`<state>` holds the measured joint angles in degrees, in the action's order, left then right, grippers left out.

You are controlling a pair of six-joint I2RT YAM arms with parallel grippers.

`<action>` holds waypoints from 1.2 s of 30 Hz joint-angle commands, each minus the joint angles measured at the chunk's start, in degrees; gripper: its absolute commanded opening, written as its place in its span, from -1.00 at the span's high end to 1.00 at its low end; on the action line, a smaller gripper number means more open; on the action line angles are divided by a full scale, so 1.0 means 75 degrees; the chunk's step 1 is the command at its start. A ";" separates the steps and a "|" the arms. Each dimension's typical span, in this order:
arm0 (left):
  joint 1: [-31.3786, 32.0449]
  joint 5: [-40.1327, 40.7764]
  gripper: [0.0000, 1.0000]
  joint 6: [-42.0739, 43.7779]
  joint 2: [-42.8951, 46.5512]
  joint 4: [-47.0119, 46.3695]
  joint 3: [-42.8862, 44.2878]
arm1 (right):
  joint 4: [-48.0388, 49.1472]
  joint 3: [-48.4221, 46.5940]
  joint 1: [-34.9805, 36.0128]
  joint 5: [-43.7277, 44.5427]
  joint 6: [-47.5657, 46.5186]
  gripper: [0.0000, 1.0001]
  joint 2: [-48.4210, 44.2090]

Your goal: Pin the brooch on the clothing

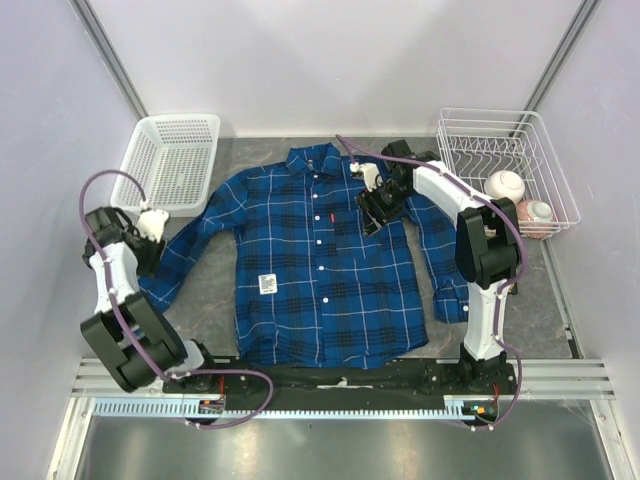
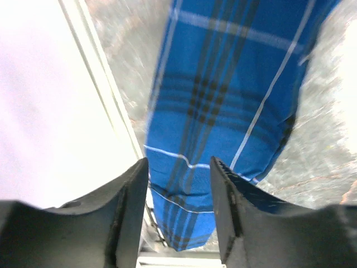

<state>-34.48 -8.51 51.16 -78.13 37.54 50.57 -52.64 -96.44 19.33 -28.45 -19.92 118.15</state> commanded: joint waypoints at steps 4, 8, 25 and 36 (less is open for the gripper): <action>0.1852 -0.1572 -0.25 -0.0898 0.1195 0.0760 0.1132 | 0.0128 -0.0242 0.0012 0.0054 -0.0063 -0.31 0.0090; 0.3223 -0.1677 -0.26 -0.2154 0.0669 0.0446 0.1460 | 0.0140 -0.0184 -0.0058 0.0090 0.0043 -0.29 0.0208; 0.3742 -0.1196 0.60 -0.0952 -0.1396 0.0174 0.0934 | -0.0129 0.0660 -0.1136 0.0209 -0.0273 -0.24 0.0385; 0.5732 -0.1641 -0.38 -0.1673 -0.0480 0.0164 0.2128 | -0.0832 0.0869 -0.1253 0.1270 -0.0999 -0.68 -0.2214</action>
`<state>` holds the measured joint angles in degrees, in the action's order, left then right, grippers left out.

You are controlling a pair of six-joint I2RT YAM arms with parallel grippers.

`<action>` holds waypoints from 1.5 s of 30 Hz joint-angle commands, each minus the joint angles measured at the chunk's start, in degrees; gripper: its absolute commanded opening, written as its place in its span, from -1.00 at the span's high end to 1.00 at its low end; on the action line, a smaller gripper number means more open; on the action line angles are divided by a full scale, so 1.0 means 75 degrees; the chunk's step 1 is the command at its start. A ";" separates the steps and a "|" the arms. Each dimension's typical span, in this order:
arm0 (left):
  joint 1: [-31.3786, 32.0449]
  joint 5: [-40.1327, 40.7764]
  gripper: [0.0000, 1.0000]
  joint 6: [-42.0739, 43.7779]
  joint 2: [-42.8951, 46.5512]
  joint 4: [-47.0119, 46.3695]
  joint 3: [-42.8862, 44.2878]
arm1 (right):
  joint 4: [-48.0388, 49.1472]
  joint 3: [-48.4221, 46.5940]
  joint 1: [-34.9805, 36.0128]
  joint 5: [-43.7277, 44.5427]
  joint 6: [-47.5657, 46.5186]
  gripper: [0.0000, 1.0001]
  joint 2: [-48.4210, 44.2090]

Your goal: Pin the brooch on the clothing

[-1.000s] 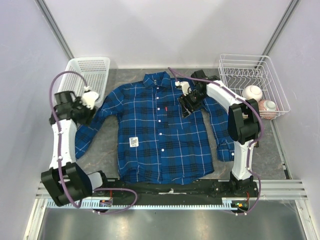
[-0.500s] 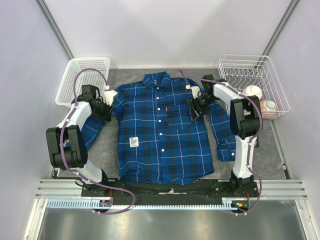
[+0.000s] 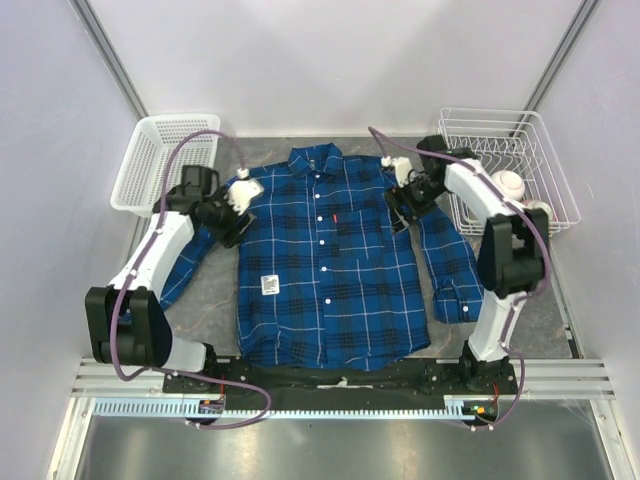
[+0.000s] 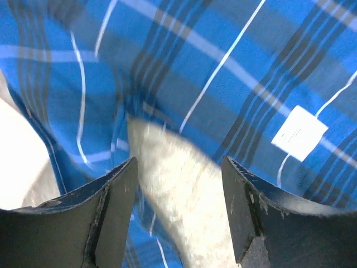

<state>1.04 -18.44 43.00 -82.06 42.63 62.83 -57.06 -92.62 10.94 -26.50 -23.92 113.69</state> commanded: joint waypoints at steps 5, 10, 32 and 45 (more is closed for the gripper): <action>0.2216 -0.0389 -0.24 -0.1900 -0.1429 -0.1289 0.0833 | -0.1075 0.1529 -0.0334 0.2114 -0.1250 -0.58 -0.2267; 0.2475 -0.0670 -0.17 -0.2815 -0.2475 -0.1629 0.1138 | -0.1345 0.3286 -0.0357 0.2444 -0.2398 -0.56 -0.3462; 0.2452 -0.0659 -0.17 -0.2956 -0.2828 -0.1794 0.0646 | 0.0516 0.6325 0.1037 0.3017 -0.3139 -0.57 -0.3711; 0.2416 -0.0589 -0.15 -0.2921 -0.2875 -0.1887 0.0600 | 0.1459 0.6270 0.1284 0.3992 -0.2037 1.00 -0.4258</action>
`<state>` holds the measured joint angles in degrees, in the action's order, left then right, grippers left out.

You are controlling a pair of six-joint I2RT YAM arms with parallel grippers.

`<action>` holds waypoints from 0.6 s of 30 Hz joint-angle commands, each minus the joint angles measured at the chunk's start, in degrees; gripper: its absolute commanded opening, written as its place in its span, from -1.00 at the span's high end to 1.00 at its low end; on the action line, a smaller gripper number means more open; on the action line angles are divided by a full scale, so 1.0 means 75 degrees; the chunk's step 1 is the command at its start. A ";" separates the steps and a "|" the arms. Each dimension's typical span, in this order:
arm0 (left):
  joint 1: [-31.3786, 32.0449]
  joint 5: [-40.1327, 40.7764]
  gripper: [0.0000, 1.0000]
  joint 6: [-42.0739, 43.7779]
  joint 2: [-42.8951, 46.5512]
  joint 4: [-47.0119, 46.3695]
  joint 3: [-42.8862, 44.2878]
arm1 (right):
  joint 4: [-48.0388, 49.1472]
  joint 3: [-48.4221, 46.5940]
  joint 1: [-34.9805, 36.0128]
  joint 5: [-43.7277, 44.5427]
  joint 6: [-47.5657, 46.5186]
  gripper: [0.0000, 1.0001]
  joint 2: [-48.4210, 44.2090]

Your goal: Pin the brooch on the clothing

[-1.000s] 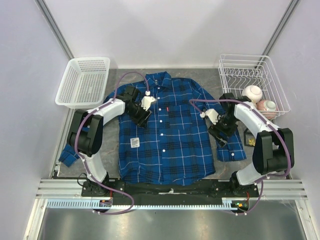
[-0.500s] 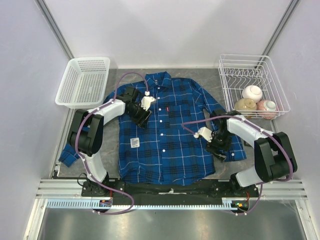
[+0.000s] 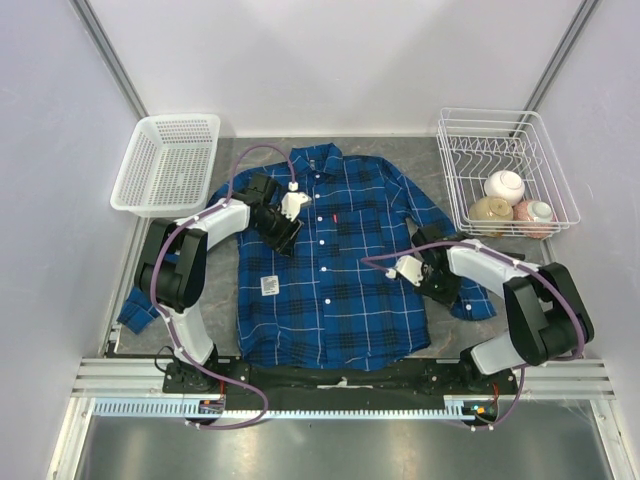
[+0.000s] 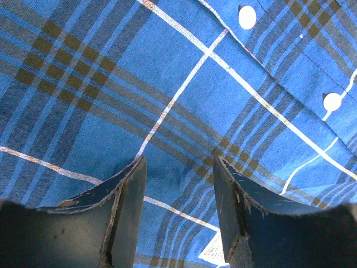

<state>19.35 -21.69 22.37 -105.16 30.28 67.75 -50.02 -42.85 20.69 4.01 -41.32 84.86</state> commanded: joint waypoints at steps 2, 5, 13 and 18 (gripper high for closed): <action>-0.0026 -0.0178 -0.15 -0.0135 0.0171 -0.0206 -0.0021 | 0.0167 -0.1384 -0.0097 -0.0590 0.0318 1.00 -0.0870; -0.0037 -0.0190 -0.13 -0.0112 0.0065 -0.0147 0.0049 | -0.0232 -0.3036 -0.0517 -0.1259 0.0446 1.00 -0.0944; -0.0037 0.0009 -0.10 -0.0112 -0.0076 -0.0018 0.0318 | -0.1392 -0.7948 -0.2931 -0.1660 0.0589 1.00 0.0203; -0.0038 0.0395 -0.04 -0.0170 -0.0367 0.0064 0.0459 | -0.1709 -0.9527 -0.5435 -0.1999 0.0131 1.00 0.0999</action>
<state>19.31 -20.97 22.37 -105.69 30.70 68.73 -56.93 -107.55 -10.44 -8.05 -37.76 87.44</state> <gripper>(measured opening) 0.545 0.022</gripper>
